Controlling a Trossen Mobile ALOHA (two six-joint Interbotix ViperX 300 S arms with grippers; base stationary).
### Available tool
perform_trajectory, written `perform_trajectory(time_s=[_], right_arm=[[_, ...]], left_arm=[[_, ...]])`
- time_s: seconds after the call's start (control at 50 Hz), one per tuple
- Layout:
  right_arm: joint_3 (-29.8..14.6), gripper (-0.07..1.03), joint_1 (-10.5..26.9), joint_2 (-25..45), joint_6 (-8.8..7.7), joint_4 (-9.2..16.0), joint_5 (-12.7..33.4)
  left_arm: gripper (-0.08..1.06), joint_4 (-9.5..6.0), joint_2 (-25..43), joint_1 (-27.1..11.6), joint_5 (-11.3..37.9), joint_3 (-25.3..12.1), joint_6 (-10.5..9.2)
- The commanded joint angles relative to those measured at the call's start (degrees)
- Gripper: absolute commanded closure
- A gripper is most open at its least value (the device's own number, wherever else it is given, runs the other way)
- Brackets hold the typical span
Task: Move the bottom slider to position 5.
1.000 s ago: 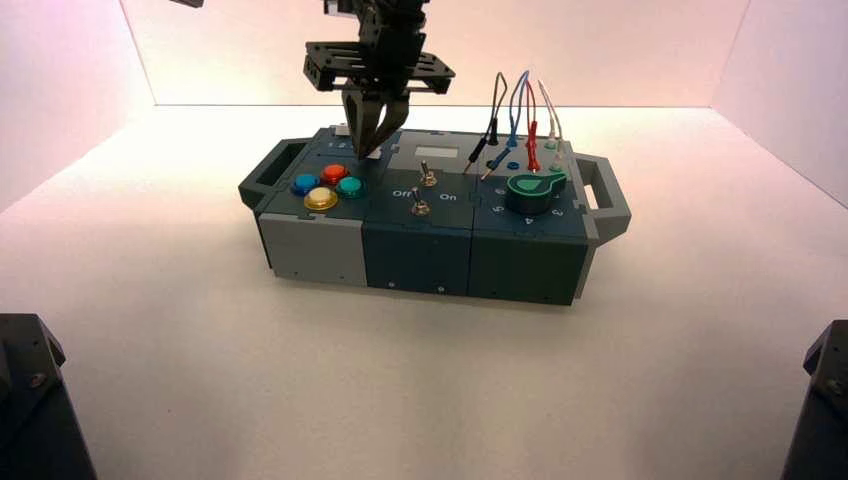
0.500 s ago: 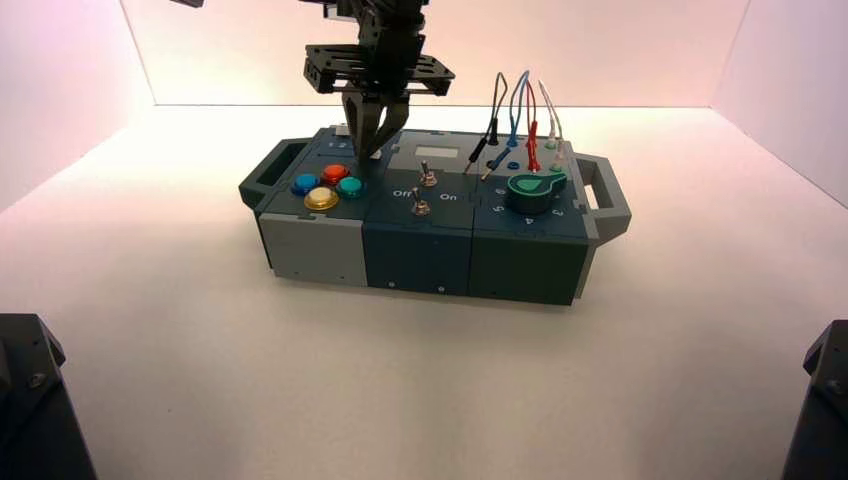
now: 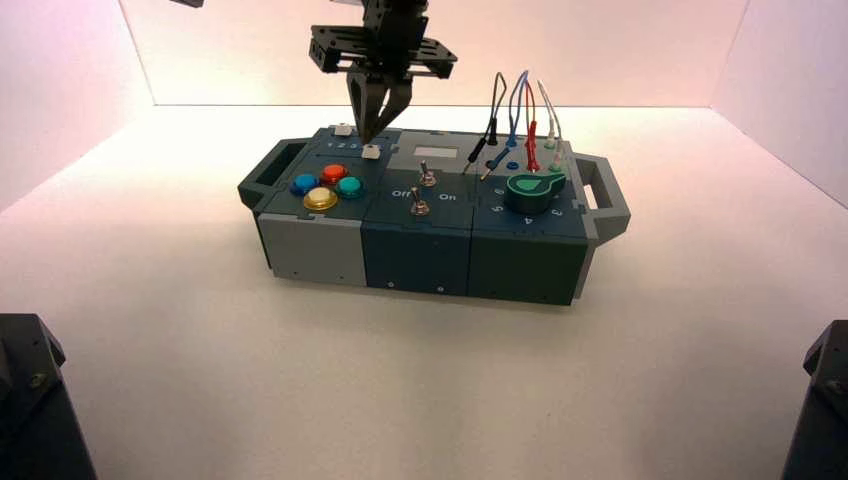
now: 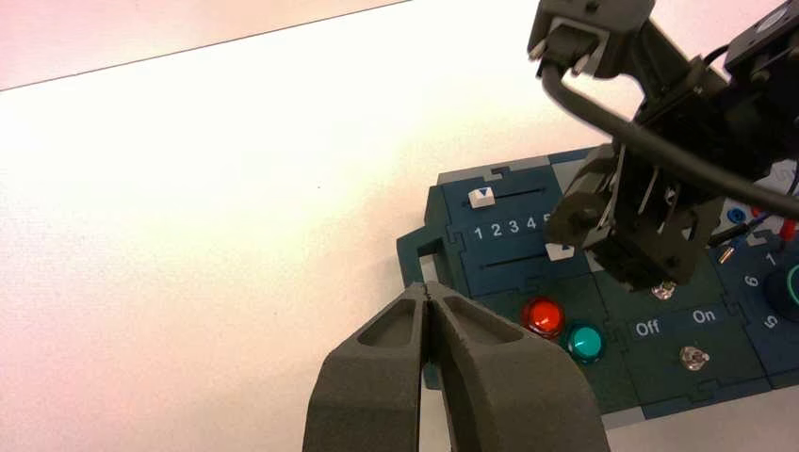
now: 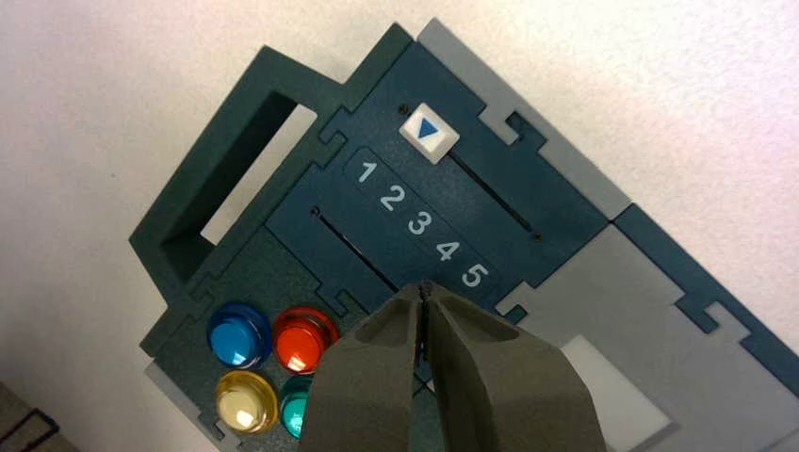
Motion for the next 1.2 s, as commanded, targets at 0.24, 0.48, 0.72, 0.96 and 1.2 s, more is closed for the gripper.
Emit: perform_trajectory(time_s=[0.24,0.48,0.72,0.96,1.2], right_arm=[[-1.93,0.98,1.23,-0.44,0.26,0.53,0.26],[-0.79,0.98,1.23,-0.79,0.18,0.35,0.53],[1.05,0.98,0.97,-1.05,0.26,0.09,0.53],[1.41,0.98,0.88,-1.14,0.18,0.0,0.44],[0.62,0.98,-0.09,-1.58,0.26,-0.88,0.88]], left_arm=[[1.01,-0.09,-0.26,0.0,-0.26,-1.93,-0.18],[1.01,0.0,-0.44,-0.09,-0.26,-1.93,-0.18],[1.01,0.0,-0.44,0.0,-0.26,-1.93,-0.18],[1.01,0.0,-0.53,-0.09,-0.18,-1.93,-0.18],[1.01,0.0,-0.44,-0.09,-0.18,-1.76,-0.18]])
